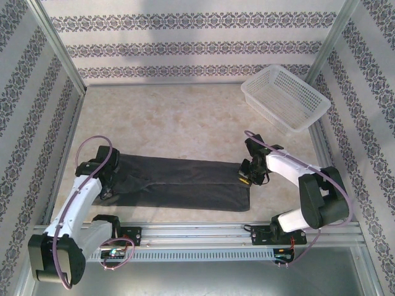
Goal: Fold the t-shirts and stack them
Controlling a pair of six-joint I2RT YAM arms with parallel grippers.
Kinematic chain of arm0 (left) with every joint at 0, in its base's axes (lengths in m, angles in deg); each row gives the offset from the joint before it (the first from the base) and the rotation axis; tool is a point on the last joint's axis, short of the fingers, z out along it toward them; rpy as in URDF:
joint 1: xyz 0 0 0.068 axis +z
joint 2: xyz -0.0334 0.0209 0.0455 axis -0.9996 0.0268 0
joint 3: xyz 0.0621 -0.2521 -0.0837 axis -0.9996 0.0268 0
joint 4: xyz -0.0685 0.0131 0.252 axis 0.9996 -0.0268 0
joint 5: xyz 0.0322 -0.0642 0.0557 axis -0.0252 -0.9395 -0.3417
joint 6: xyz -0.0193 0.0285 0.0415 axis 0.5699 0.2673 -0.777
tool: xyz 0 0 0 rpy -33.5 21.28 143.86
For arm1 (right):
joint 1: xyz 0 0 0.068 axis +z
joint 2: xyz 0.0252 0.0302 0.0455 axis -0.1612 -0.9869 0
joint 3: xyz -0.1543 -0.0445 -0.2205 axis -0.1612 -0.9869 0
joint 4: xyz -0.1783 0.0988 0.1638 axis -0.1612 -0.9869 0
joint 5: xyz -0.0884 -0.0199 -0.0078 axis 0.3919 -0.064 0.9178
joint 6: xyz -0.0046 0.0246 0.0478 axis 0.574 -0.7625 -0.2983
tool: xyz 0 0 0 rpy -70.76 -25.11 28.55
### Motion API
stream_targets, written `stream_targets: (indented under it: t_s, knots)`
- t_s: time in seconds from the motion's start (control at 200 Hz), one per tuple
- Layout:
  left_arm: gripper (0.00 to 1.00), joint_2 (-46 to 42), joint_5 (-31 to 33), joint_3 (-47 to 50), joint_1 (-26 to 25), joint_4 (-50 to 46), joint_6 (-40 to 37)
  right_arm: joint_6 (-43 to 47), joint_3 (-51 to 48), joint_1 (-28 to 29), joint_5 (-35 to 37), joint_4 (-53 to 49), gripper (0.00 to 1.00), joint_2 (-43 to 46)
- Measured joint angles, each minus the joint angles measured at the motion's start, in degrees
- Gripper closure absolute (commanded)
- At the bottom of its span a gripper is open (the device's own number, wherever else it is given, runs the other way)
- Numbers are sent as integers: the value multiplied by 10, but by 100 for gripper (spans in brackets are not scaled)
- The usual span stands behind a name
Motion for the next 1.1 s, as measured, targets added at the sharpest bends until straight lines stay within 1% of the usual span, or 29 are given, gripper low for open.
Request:
stream_targets:
  t_s: [0.17, 0.3, 0.405, 0.45, 0.59, 0.68, 0.899, 1.029, 1.104]
  knots:
    - [52, 15, -16, -28, 0, 1, -6, 8, 17, 3, 19, -24, 81, 15]
    - [52, 19, -19, -100, 0, 2, -12, 6, 38, 20, 28, -40, 81, 42]
    - [53, 37, -24, -157, 0, 5, -15, -10, 43, 41, 20, -36, 81, 43]
    - [55, 47, -27, -168, 0, 11, -16, -19, 43, 49, 14, -35, 81, 38]
    - [66, 109, -52, -174, 0, 53, -22, -50, 43, 64, -7, -13, 81, -8]
    - [68, 177, -80, -173, 0, 88, -25, -66, 45, 65, -9, -6, 81, -47]
    - [68, 334, -157, -162, 12, 161, -25, -80, 120, 55, -12, -33, 80, -132]
    - [68, 397, -199, -163, 26, 189, -24, -78, 183, 40, -11, -54, 80, -184]
    - [68, 406, -218, -178, 37, 192, -24, -76, 221, 26, -12, -64, 79, -215]
